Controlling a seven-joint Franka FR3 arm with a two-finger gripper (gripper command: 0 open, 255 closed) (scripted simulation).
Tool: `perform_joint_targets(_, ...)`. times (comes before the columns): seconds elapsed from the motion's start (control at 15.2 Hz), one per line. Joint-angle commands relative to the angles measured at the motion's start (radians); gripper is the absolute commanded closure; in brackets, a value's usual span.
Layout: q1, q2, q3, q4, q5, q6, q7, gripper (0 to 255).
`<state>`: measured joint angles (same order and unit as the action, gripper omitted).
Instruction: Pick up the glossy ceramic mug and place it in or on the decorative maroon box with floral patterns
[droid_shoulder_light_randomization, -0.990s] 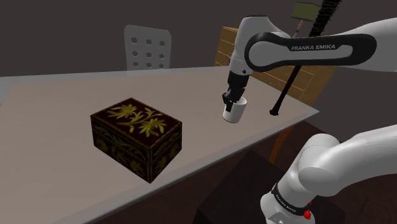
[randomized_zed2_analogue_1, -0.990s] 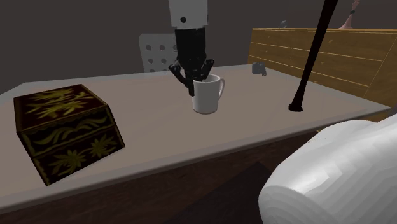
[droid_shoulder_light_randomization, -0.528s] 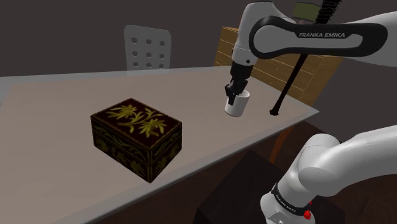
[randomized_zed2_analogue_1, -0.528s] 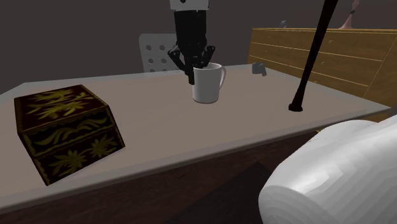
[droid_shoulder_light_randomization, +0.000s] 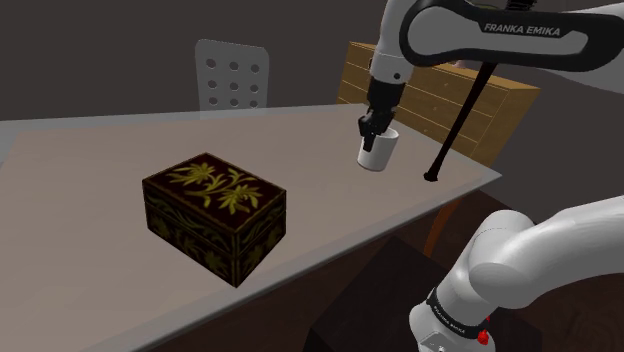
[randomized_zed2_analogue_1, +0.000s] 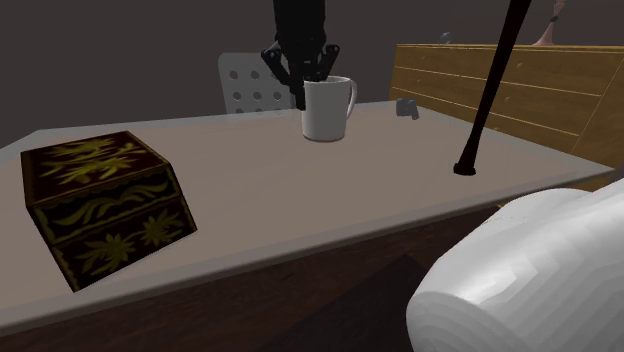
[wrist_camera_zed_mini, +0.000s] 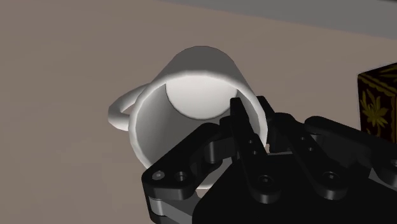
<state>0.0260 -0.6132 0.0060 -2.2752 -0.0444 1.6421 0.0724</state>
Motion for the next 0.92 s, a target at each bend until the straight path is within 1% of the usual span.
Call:
perform_joint_targets(0.0,0.001,0.005,0.002,0.034,0.001,-0.029,0.001,255)
perform_joint_targets(0.66,0.000,0.039,0.003,0.195,0.001,-0.156,-0.004,255)
perform_joint_targets(0.86,0.018,0.097,0.056,0.246,0.028,-0.152,0.062,255)
